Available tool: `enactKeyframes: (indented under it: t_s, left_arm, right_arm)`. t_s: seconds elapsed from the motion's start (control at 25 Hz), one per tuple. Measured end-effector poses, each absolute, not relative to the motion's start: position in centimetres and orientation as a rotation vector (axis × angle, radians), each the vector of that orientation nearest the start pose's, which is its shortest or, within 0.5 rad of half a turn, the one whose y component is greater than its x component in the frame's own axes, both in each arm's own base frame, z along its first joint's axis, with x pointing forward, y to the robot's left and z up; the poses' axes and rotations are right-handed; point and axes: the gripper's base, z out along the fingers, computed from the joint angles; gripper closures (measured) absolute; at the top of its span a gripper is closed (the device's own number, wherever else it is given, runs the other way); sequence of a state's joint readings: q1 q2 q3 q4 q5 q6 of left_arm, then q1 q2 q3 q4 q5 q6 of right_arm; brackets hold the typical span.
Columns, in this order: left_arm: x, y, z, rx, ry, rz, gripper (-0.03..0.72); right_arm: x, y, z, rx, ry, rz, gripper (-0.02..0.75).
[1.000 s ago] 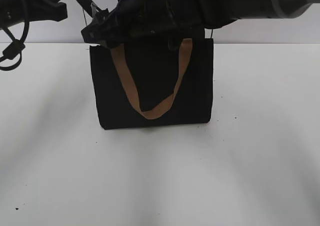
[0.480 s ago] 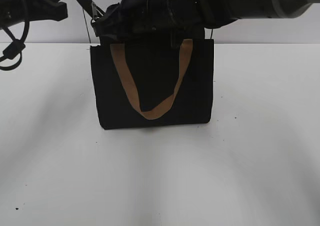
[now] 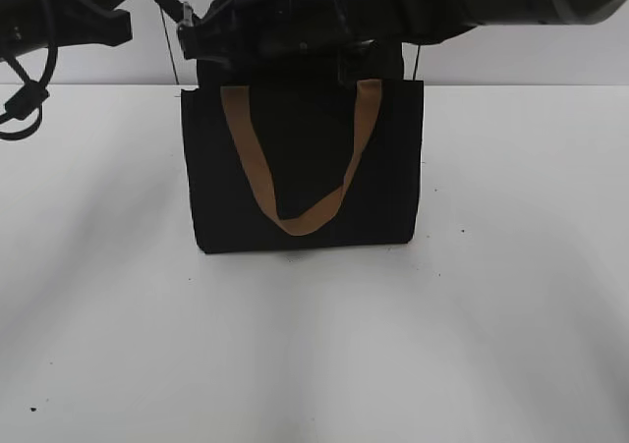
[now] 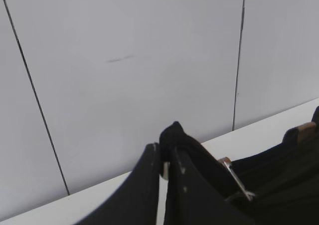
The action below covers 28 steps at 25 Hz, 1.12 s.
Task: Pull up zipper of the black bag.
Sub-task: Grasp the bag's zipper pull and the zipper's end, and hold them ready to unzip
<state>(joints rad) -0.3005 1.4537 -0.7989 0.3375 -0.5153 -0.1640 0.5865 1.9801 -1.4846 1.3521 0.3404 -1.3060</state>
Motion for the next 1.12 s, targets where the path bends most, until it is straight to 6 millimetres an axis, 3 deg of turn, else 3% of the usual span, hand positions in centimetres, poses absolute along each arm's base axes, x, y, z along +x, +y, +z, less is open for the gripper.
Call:
enactKeyframes:
  t_s: [0.24, 0.84, 1.12]
  left_arm:
    - [30.0, -10.7, 28.1, 0.478, 1.622, -0.25, 0.662]
    - [30.0, -10.5, 27.7, 0.478, 1.672, -0.231, 0.662]
    - [30.4, -9.1, 27.5, 0.445, 1.697, -0.191, 0.662]
  right_arm:
    - [36.8, 27.3, 26.3, -0.752, 1.942, 0.731, 0.751]
    - [37.9, 23.5, 25.0, -0.709, 2.184, 0.715, 0.751]
    - [38.5, 21.6, 25.6, -0.676, 2.206, 0.718, 0.751]
